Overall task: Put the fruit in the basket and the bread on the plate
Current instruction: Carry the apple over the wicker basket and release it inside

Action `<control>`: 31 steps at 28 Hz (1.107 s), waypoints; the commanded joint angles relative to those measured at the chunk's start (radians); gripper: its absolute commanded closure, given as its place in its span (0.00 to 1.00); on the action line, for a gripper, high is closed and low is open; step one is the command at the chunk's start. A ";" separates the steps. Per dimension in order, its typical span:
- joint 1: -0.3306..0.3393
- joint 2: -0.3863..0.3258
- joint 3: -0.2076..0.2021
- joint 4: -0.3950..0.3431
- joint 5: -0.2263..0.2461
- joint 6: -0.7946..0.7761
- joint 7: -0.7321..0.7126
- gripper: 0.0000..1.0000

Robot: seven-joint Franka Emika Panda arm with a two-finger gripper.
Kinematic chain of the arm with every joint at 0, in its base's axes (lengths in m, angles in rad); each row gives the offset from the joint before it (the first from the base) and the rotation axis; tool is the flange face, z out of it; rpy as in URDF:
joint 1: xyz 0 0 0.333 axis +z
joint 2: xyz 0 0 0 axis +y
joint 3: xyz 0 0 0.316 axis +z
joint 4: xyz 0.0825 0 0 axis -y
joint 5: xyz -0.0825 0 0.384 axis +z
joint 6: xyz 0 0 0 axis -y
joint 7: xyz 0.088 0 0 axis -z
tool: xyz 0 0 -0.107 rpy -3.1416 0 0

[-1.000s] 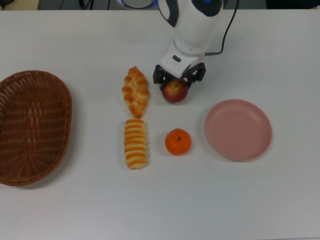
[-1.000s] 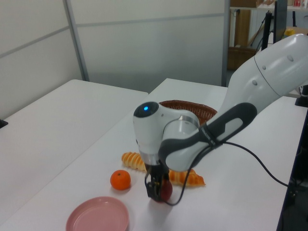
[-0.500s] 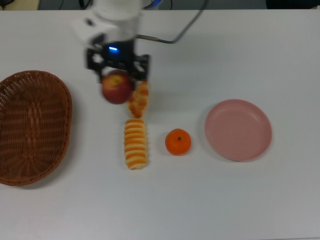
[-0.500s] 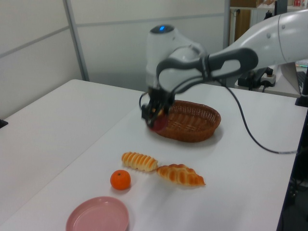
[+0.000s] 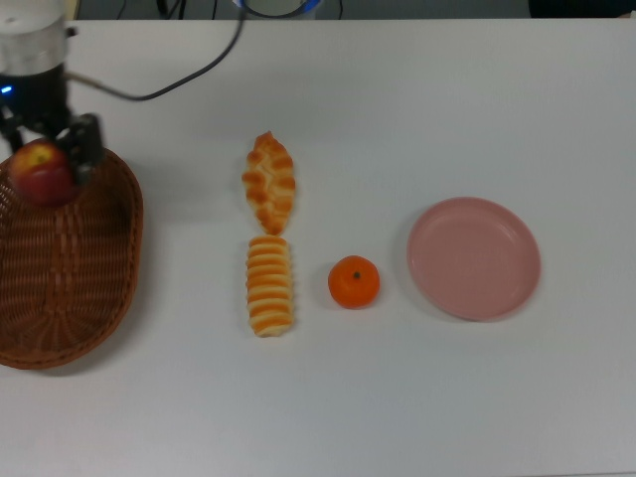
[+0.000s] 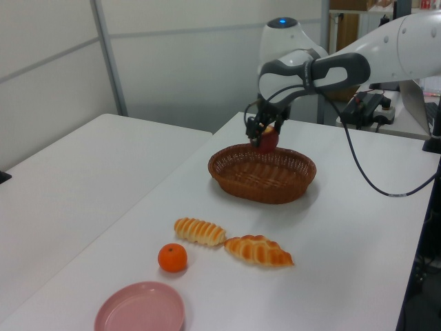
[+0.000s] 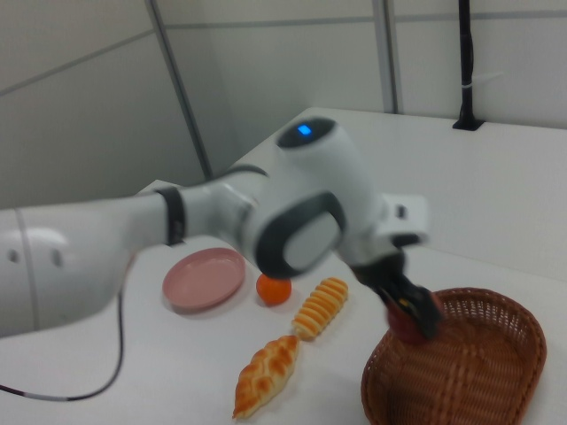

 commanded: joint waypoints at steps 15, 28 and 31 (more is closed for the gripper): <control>-0.034 0.225 0.004 0.023 0.007 0.211 -0.036 0.54; 0.021 0.162 0.008 0.025 0.016 0.162 -0.001 0.00; 0.053 0.118 0.010 0.025 0.024 0.083 0.017 0.00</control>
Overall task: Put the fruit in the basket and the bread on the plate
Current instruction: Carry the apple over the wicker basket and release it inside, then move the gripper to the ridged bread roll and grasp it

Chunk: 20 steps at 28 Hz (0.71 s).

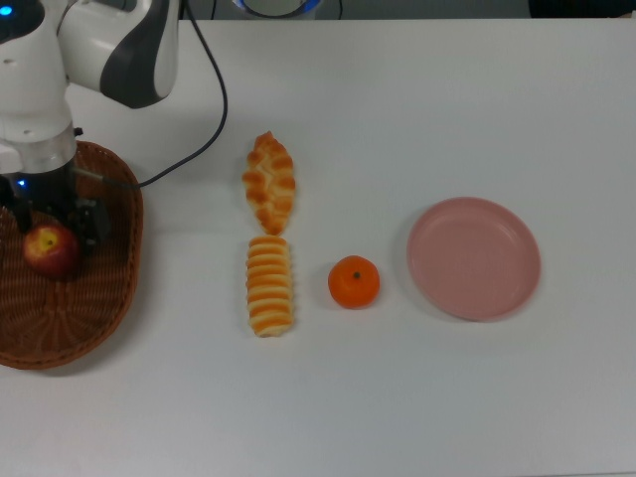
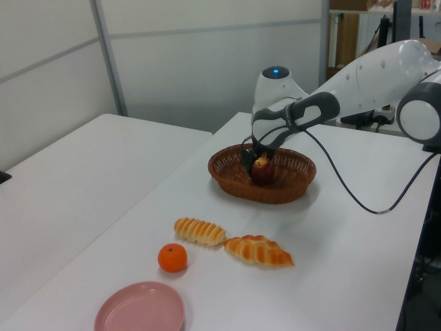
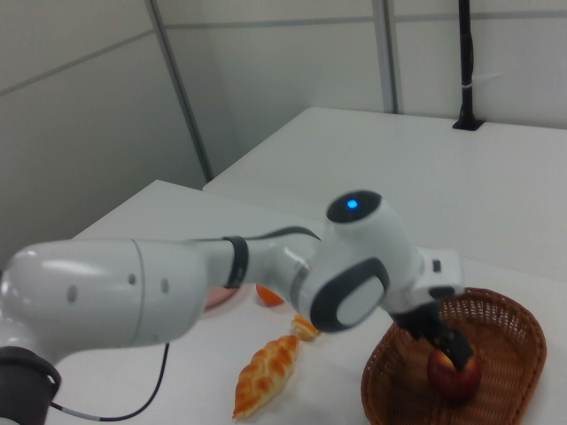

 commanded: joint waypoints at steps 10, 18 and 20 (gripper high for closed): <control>0.209 -0.117 0.067 -0.008 0.070 -0.234 0.117 0.00; 0.263 -0.029 0.106 0.000 0.024 -0.228 0.172 0.00; 0.280 0.006 0.109 0.024 0.019 -0.201 0.184 0.00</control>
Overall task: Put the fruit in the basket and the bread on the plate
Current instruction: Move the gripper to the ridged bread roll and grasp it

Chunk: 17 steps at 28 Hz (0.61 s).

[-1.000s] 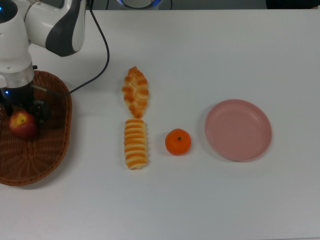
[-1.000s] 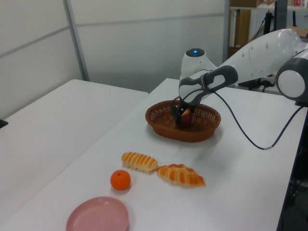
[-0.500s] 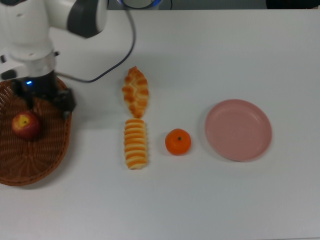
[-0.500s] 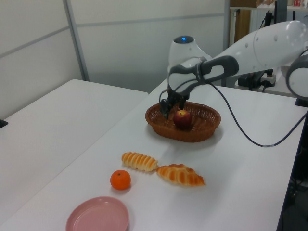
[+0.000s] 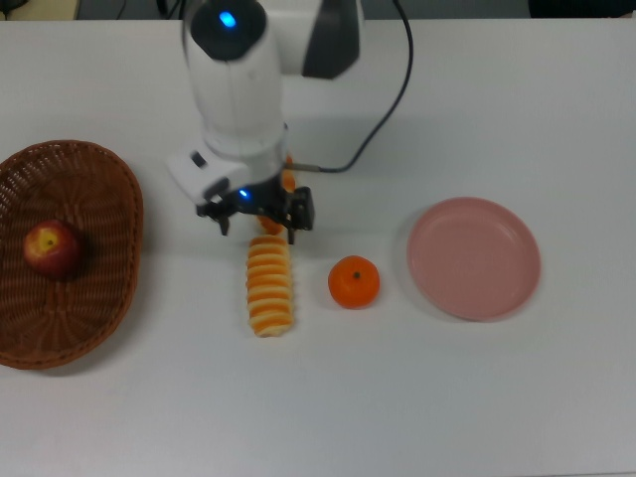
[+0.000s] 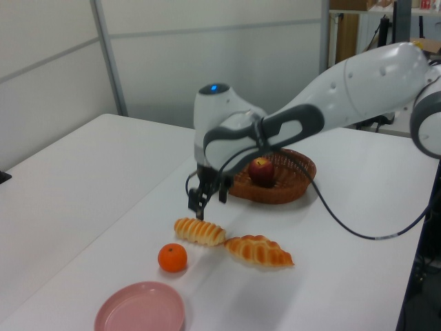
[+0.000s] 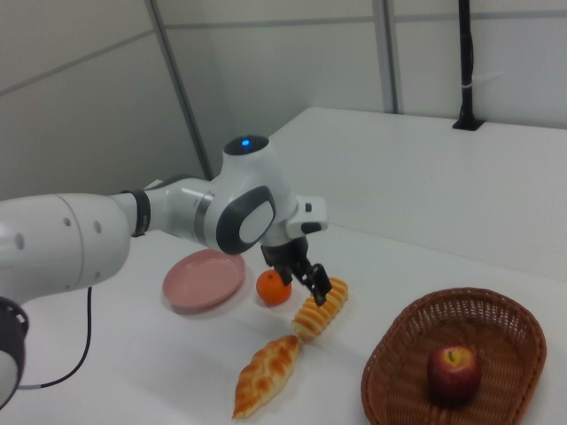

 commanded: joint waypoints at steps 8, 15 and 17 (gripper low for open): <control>0.025 0.112 0.001 0.044 -0.065 0.066 0.079 0.00; 0.025 0.152 0.001 0.042 -0.108 0.128 0.078 0.06; 0.022 0.155 0.003 0.042 -0.116 0.148 0.078 0.24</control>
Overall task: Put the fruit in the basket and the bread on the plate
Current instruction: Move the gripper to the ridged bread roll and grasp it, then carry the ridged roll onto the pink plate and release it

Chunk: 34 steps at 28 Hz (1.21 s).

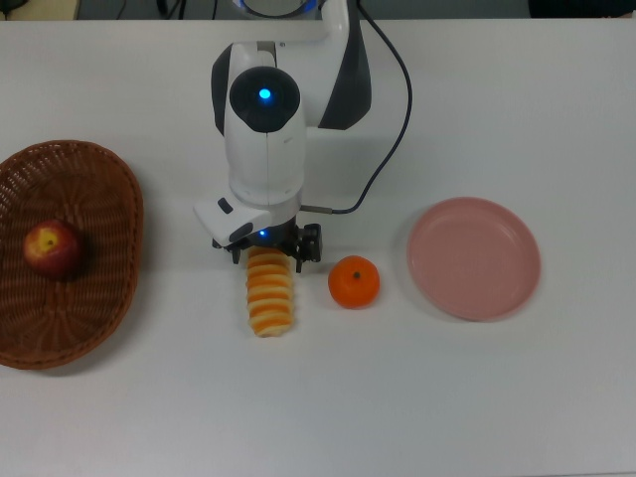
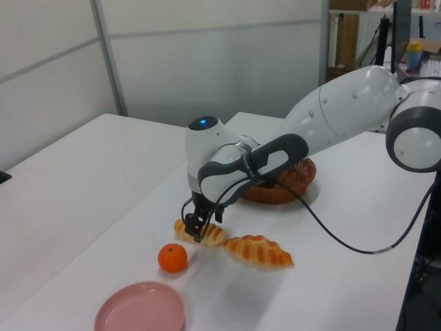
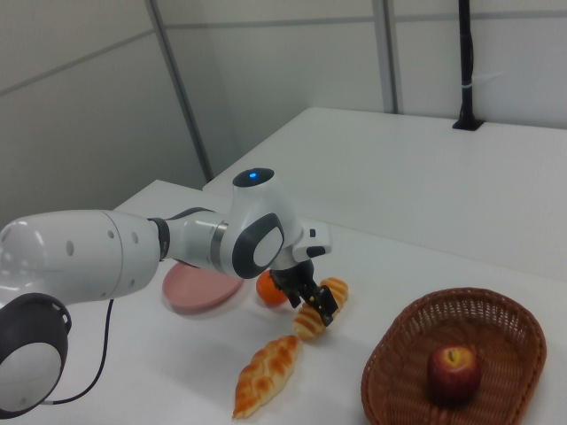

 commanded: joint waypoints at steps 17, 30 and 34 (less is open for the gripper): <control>-0.006 -0.059 0.002 0.017 -0.016 0.046 0.101 0.89; 0.069 -0.139 0.111 0.019 -0.029 -0.074 0.268 0.88; 0.138 -0.138 0.114 0.019 -0.036 -0.074 0.320 0.88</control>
